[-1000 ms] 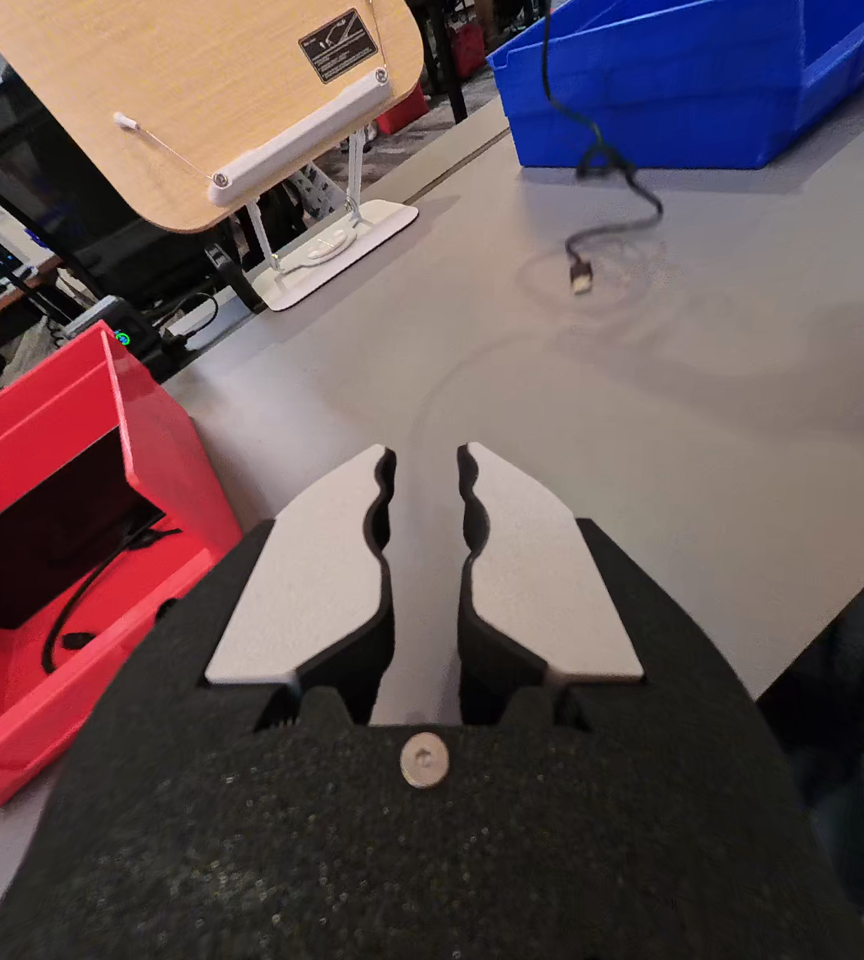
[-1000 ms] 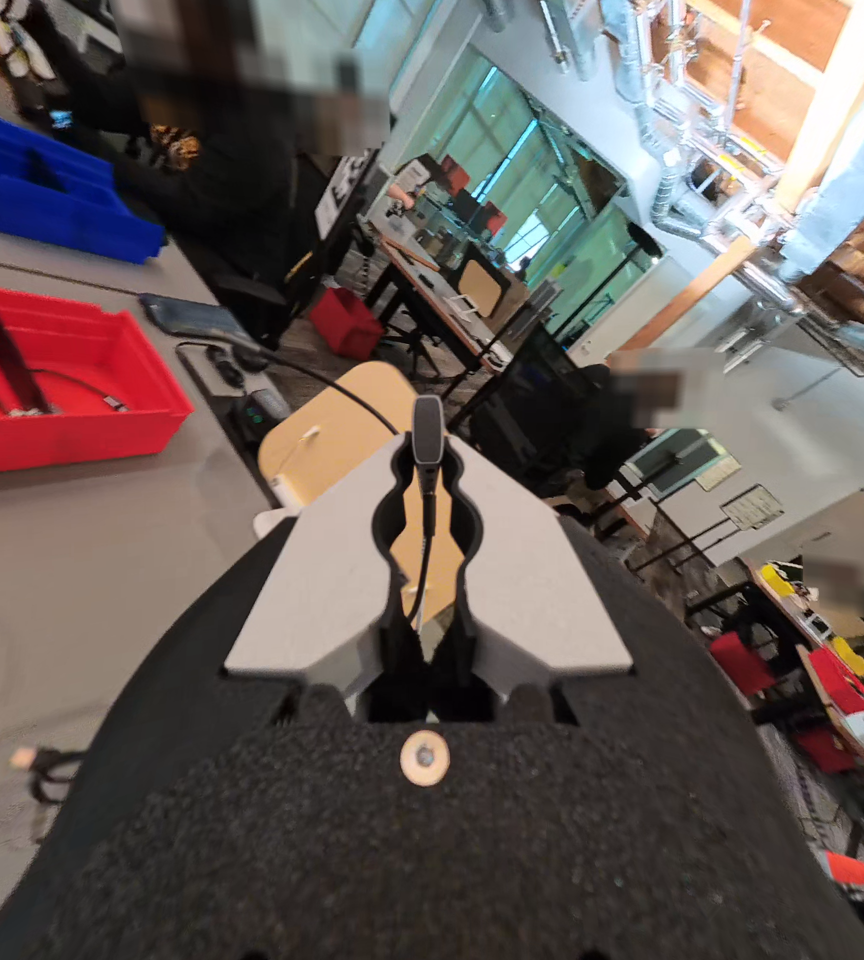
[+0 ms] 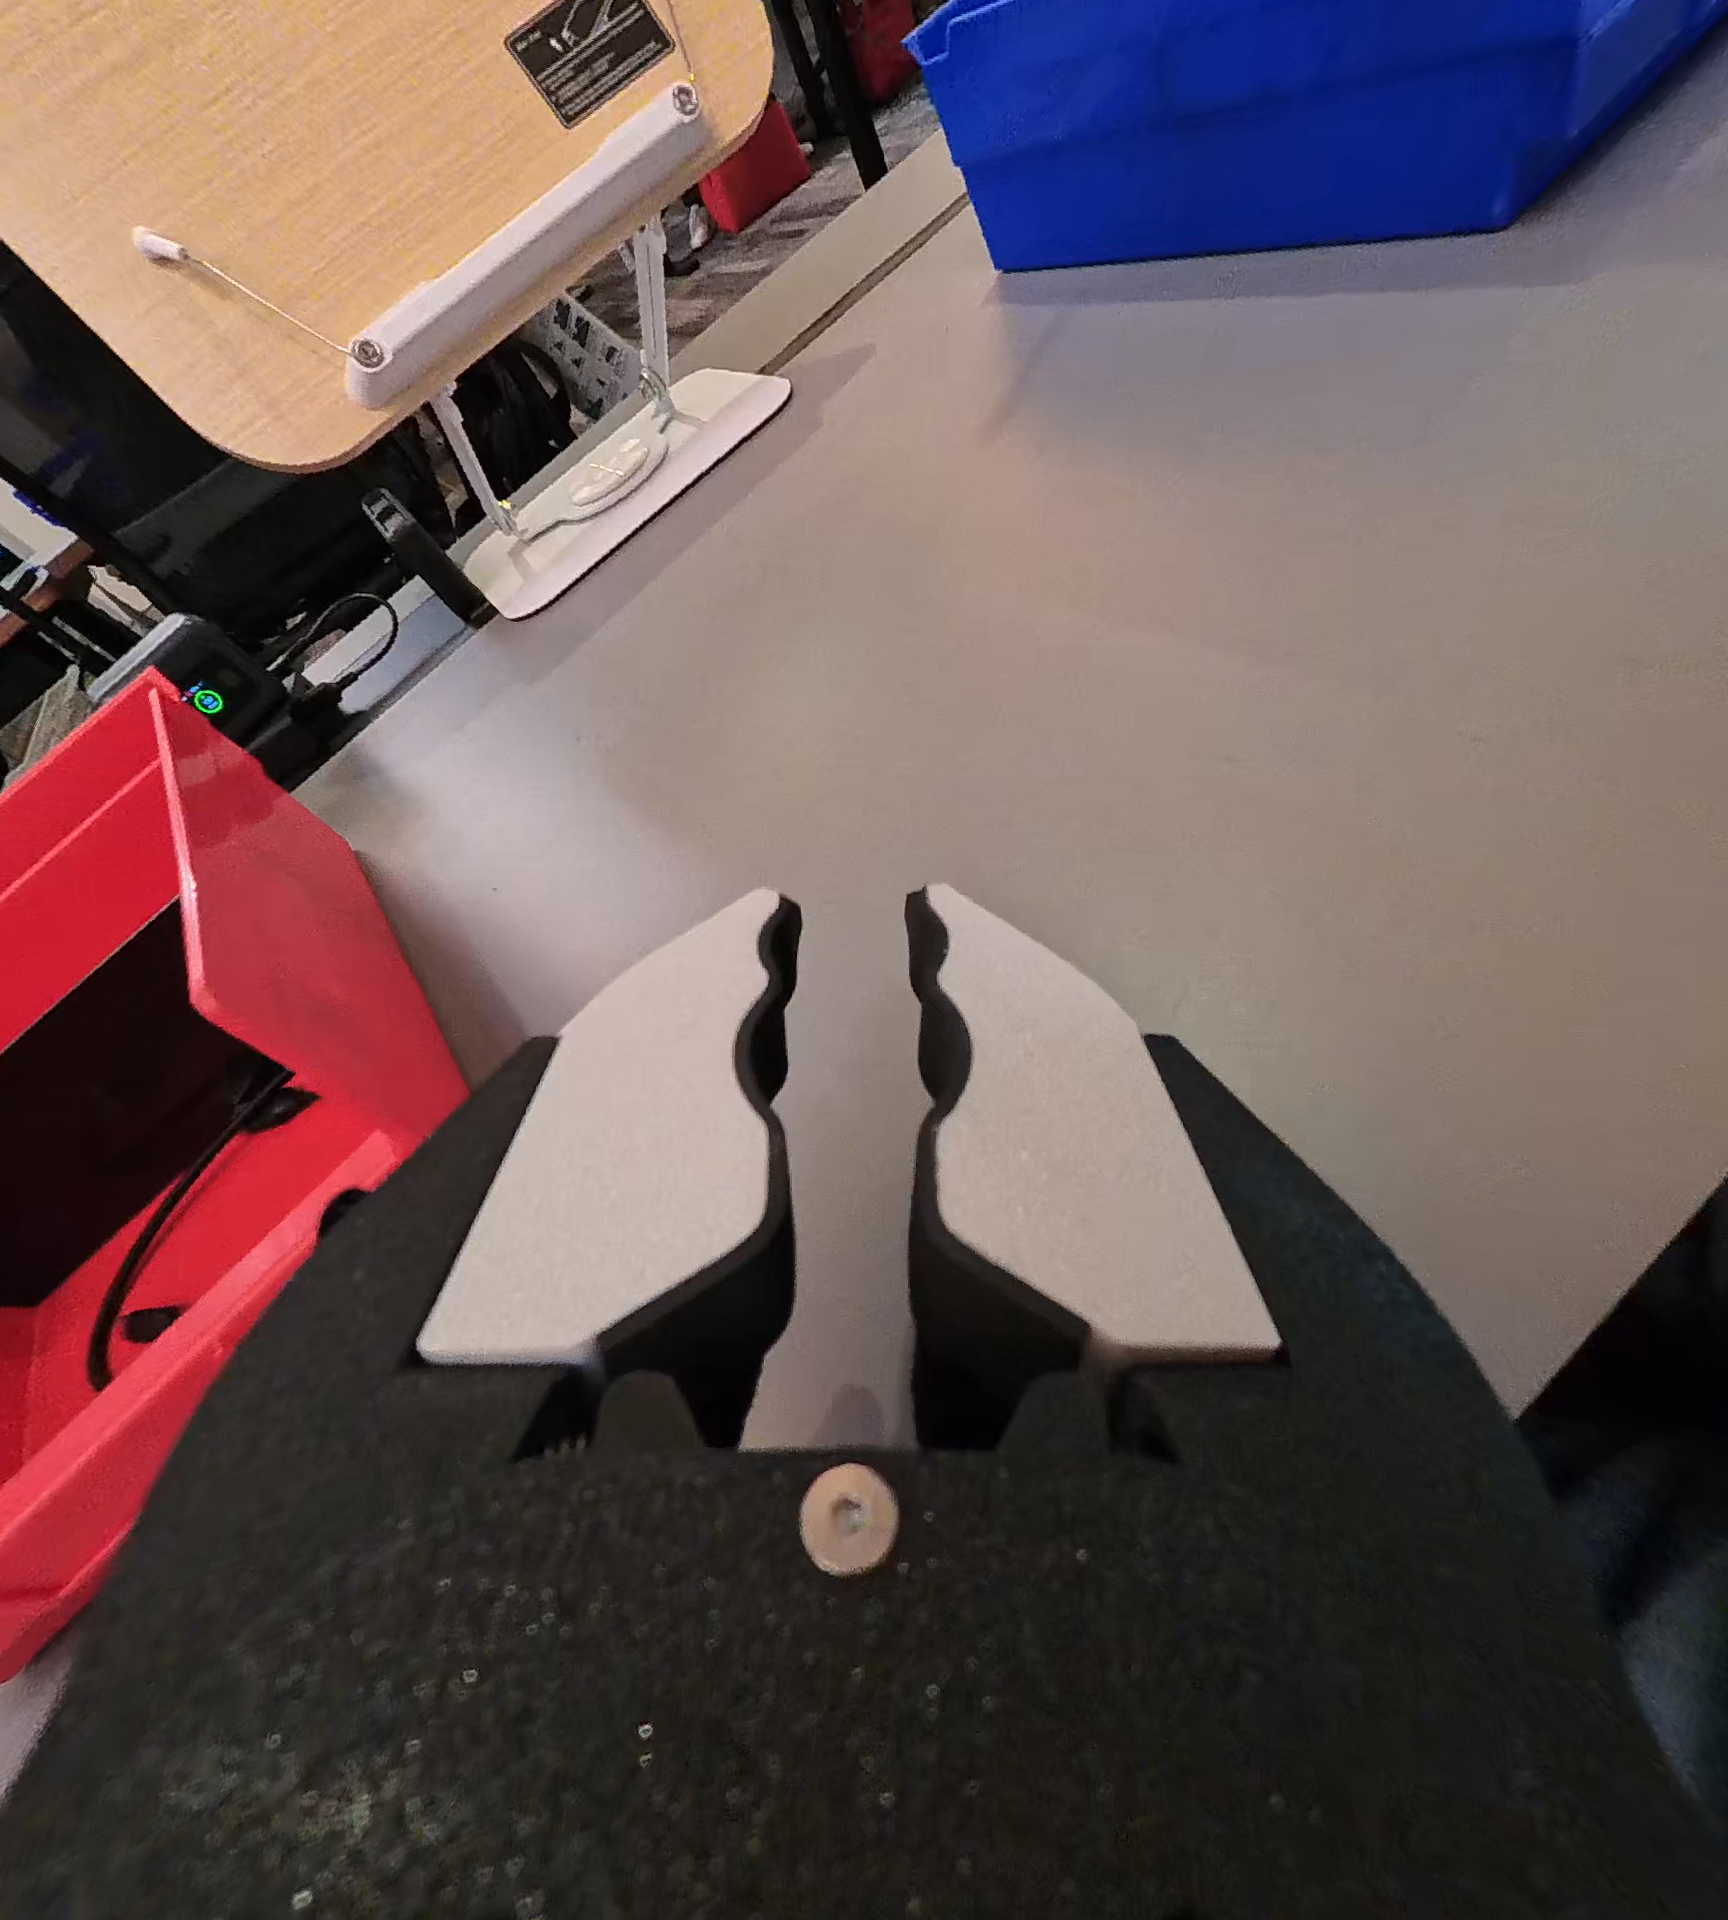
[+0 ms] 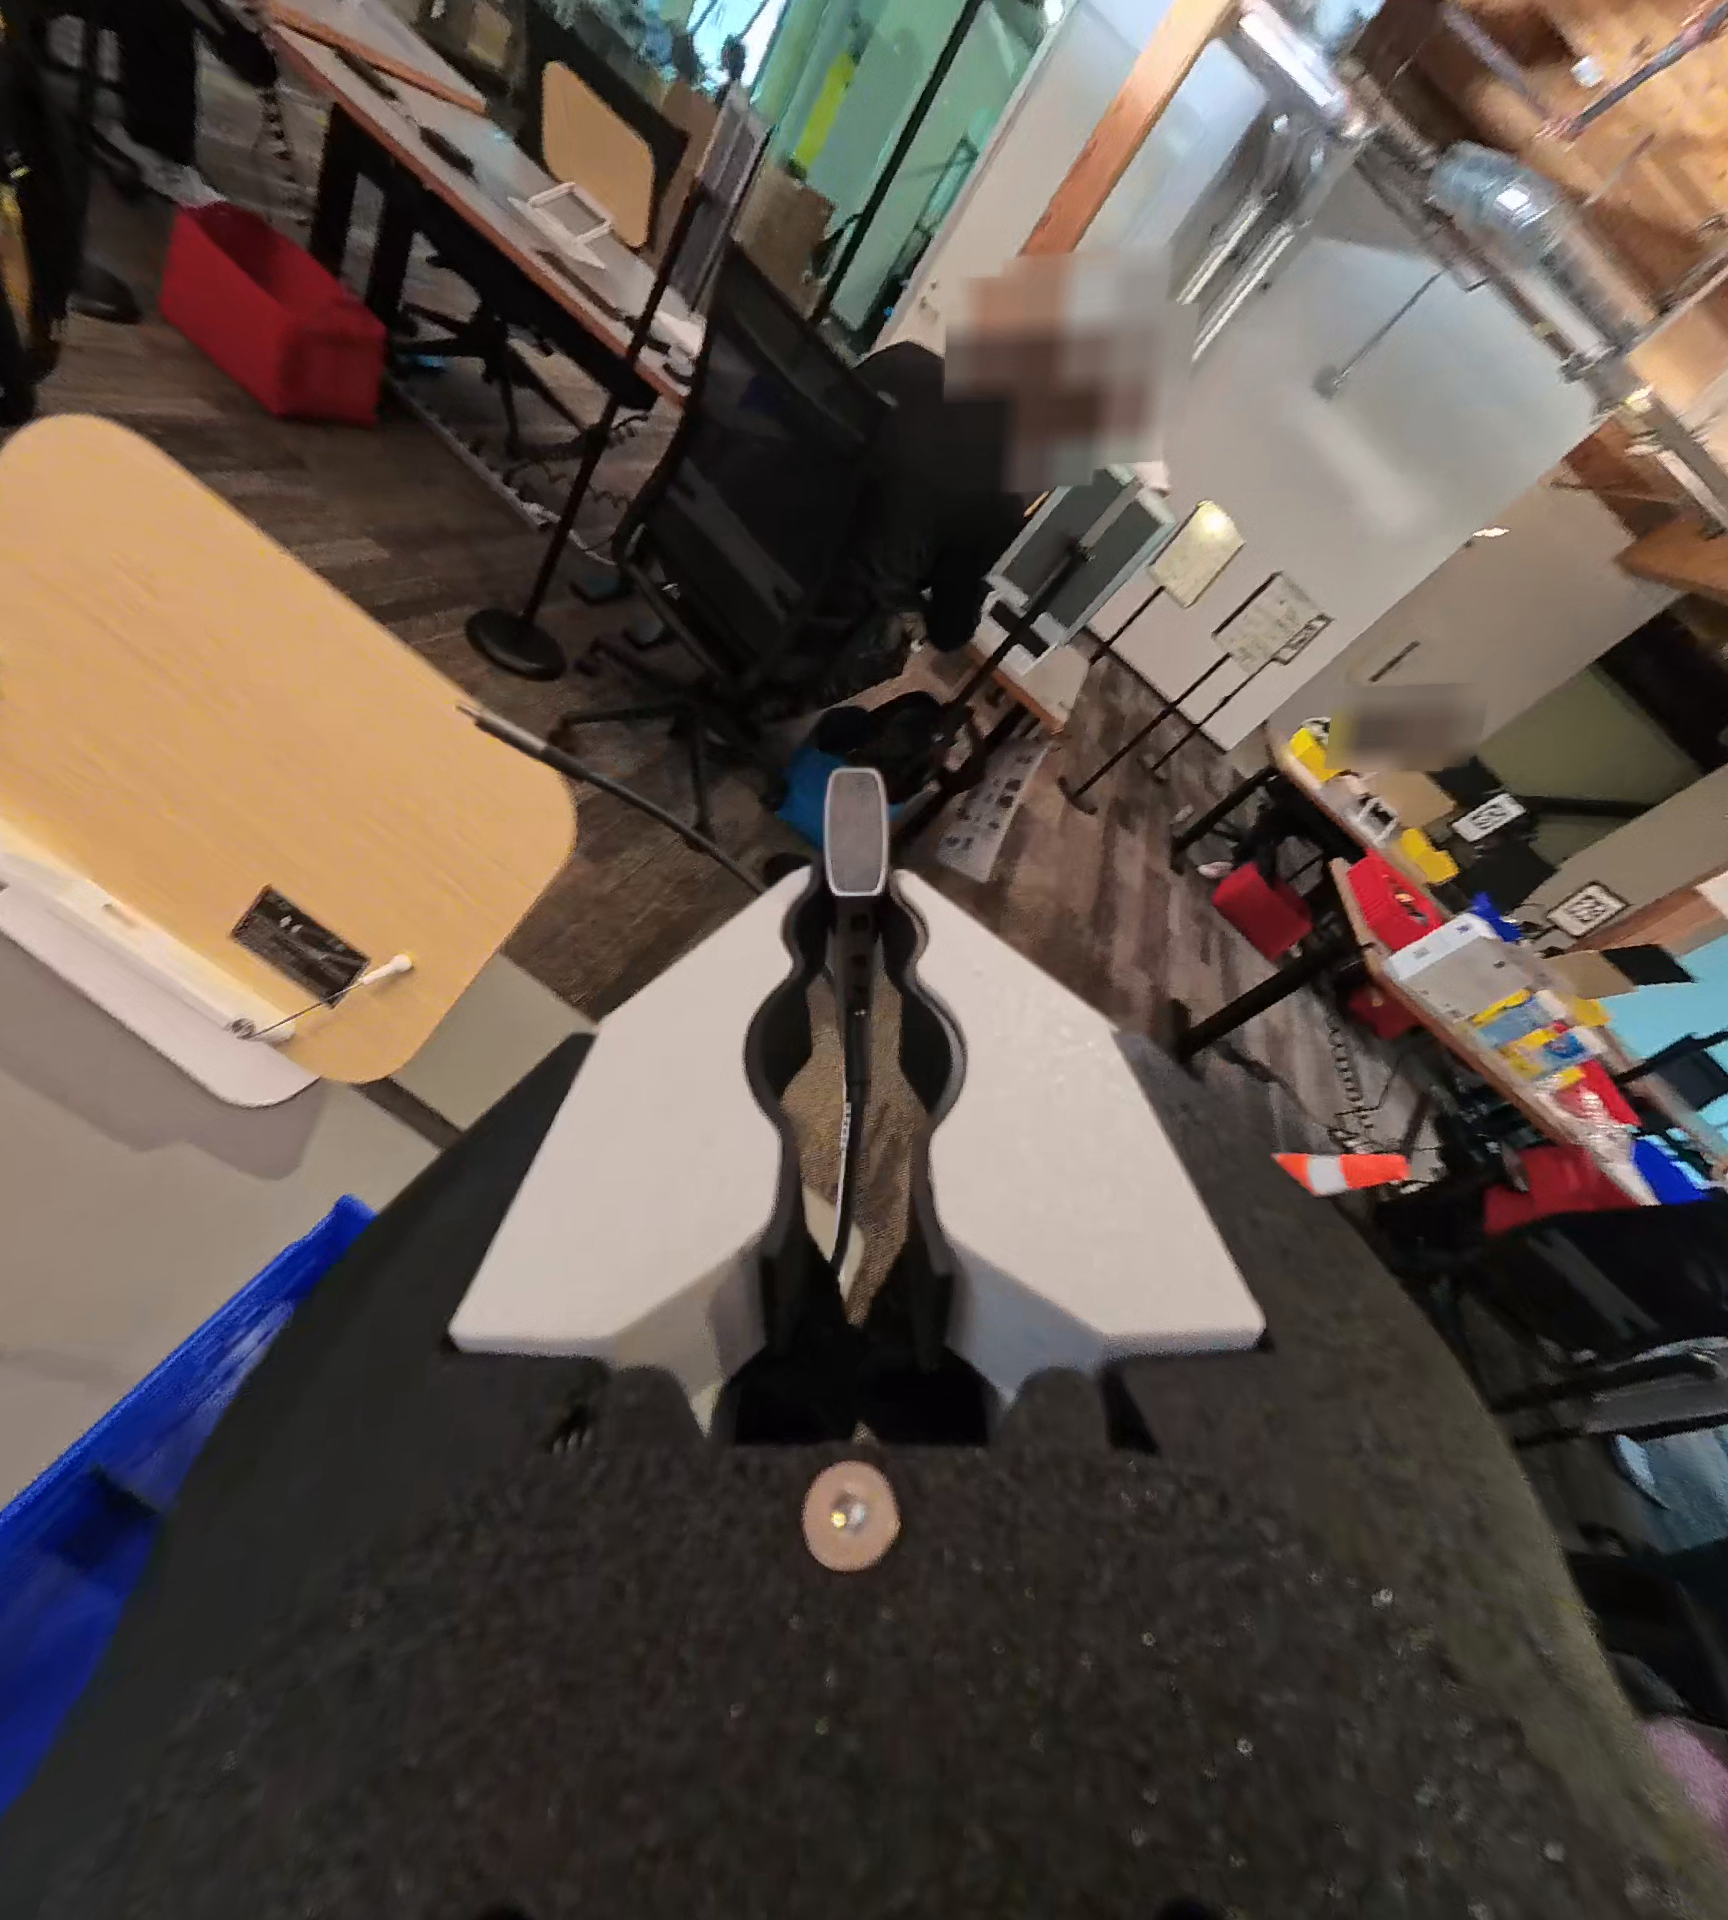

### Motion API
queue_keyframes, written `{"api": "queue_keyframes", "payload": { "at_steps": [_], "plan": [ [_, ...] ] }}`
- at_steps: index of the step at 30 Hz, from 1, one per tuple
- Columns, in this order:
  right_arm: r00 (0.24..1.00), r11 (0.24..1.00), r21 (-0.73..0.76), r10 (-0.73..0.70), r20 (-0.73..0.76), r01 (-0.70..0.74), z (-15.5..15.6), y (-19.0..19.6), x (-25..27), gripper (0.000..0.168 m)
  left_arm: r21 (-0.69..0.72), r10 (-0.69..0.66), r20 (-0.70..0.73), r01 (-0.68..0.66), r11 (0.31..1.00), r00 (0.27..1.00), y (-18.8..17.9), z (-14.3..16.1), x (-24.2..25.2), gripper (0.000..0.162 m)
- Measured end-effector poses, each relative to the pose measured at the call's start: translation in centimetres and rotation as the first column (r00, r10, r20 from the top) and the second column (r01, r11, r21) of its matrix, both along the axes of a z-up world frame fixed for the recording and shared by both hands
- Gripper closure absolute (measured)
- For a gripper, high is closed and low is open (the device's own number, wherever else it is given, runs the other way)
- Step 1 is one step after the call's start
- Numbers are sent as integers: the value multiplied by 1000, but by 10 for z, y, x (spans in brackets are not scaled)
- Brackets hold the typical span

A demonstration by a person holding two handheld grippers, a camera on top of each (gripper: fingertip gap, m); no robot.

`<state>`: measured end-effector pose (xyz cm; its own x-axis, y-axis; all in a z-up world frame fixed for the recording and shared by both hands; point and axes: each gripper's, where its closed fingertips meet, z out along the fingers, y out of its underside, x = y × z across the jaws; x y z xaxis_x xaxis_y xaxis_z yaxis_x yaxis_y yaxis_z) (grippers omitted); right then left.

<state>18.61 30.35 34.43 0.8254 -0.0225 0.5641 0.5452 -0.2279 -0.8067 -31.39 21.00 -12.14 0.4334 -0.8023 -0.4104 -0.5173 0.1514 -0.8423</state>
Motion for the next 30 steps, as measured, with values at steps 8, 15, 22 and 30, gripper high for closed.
{"api": "queue_keyframes", "payload": {
  "at_steps": [8,15,22,30],
  "plan": [
    [989,967,-231,85,-119,-111,-81,4,-13,159,-7,3,-37,-3,1000,999,2,-9,-2,142],
    [971,920,-372,37,-234,-125,-174,9,4,160,-28,0,-48,-2,1000,999,2,-13,-2,143],
    [916,888,-424,-8,-401,-178,-236,15,18,159,-13,4,-63,-5,1000,998,3,-13,-3,144],
    [805,888,-415,-94,-586,-199,-306,11,34,159,-15,6,-69,-7,1000,998,4,-15,-4,144]
  ]
}}
